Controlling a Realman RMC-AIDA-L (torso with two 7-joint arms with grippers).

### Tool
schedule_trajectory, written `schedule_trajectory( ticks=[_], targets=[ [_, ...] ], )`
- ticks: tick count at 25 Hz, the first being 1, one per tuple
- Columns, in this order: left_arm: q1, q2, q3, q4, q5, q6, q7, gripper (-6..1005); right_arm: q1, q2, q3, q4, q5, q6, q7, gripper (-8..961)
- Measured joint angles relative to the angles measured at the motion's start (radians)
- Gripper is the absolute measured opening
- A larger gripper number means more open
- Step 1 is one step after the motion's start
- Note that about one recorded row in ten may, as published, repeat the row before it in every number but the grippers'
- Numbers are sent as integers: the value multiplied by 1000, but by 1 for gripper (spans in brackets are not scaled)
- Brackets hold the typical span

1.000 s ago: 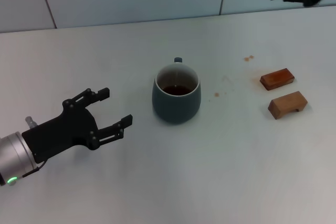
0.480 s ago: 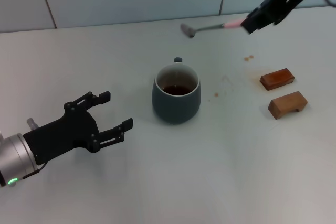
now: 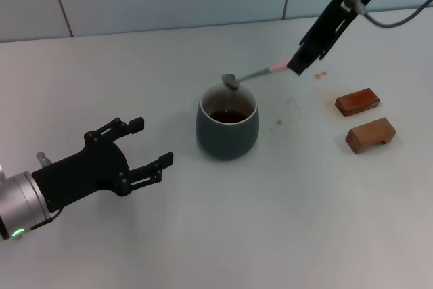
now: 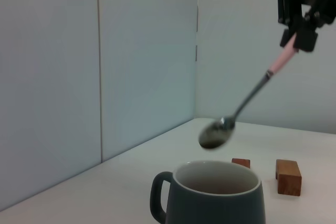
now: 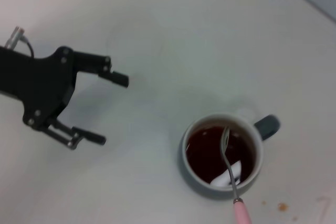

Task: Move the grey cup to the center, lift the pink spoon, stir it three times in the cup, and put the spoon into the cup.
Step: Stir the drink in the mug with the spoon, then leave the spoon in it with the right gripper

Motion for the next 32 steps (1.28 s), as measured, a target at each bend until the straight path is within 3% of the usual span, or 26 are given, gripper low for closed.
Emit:
schedule_trajectory(
  ticks=[17,26,32],
  targets=[
    [-6,1,0,-1,1,5,-7,859,99,9,-7,359,-114,163,-48,110],
    [-6,1,10,-12,1,8,-7,860,165,31,-34,491,-125,221,-58,109],
    [-6,1,11,-12,1,9,-4,860,176,18,-28,521,-122,305,-56,109]
  ],
)
